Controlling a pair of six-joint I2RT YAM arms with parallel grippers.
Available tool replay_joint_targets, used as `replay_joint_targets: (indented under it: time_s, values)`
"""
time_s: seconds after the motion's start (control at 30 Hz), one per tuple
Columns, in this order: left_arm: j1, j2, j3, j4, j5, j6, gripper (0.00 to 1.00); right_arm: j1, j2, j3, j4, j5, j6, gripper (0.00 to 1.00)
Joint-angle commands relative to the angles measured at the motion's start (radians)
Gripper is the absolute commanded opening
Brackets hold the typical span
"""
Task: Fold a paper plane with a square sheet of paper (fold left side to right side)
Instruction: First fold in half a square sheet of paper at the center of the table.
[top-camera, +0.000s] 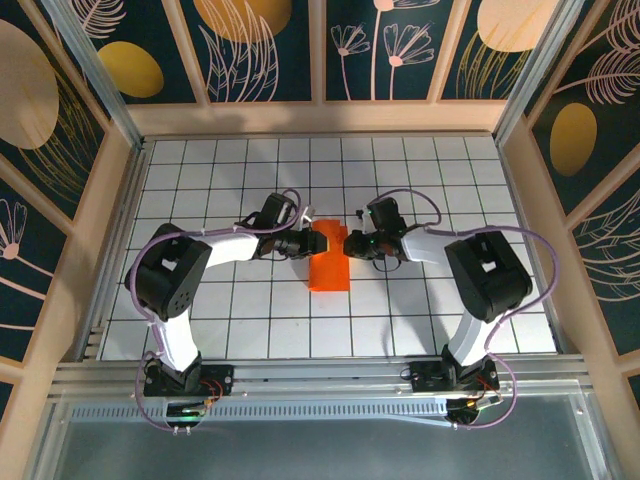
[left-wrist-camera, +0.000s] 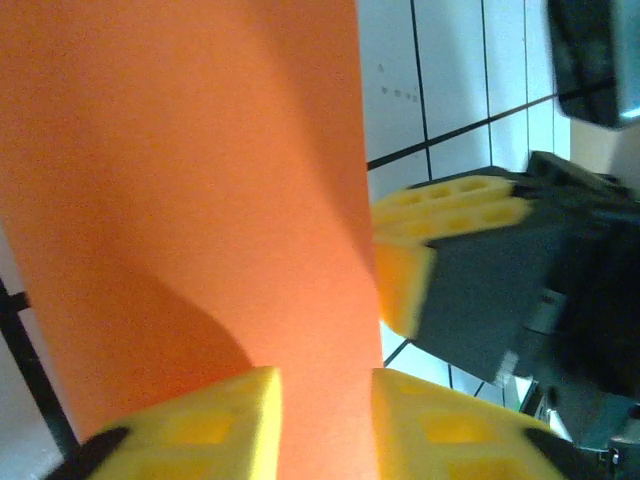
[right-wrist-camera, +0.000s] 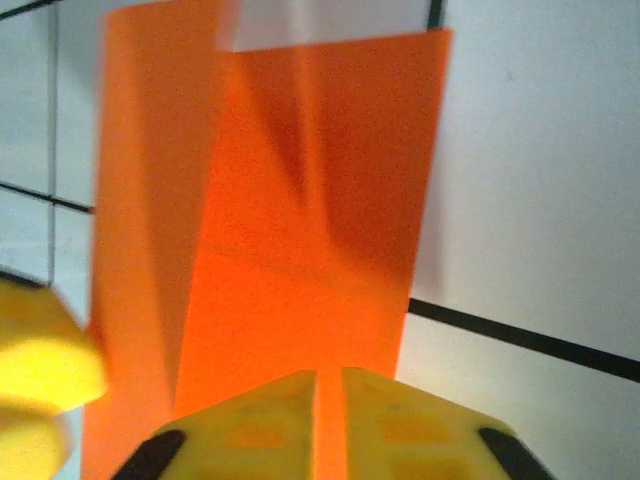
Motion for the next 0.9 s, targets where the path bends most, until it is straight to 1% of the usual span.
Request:
replay_joint_targets:
  time_s: [0.0,0.07,0.13,0.23,0.3,0.37,0.57,0.87]
  values:
    - [-0.01,0.016,0.02,-0.014,-0.016,0.004,0.21,-0.039,-0.099,-0.034,0.058,-0.037,0.005,0.23]
    - [-0.011,0.017,0.021,-0.012,-0.019,0.003,0.15,-0.065,-0.129,-0.058,0.082,-0.084,0.002,0.31]
    - [-0.011,0.016,0.02,-0.006,-0.022,-0.001,0.11,-0.09,-0.146,-0.082,0.117,-0.158,0.009,0.39]
    - [-0.013,0.017,0.019,0.001,-0.024,-0.006,0.06,-0.095,-0.145,-0.11,0.177,-0.257,0.038,0.51]
    - [-0.015,0.017,0.017,0.003,-0.027,-0.008,0.05,-0.093,-0.128,-0.122,0.22,-0.309,0.068,0.55]
    - [-0.015,0.016,0.015,0.005,-0.03,-0.01,0.04,-0.088,-0.106,-0.133,0.264,-0.335,0.099,0.57]
    - [-0.018,0.018,0.014,0.013,-0.032,-0.017,0.04,-0.058,-0.034,-0.12,0.31,-0.355,0.146,0.55]
    - [-0.02,0.022,0.011,0.032,-0.037,-0.037,0.02,-0.027,0.02,-0.113,0.345,-0.368,0.183,0.36]
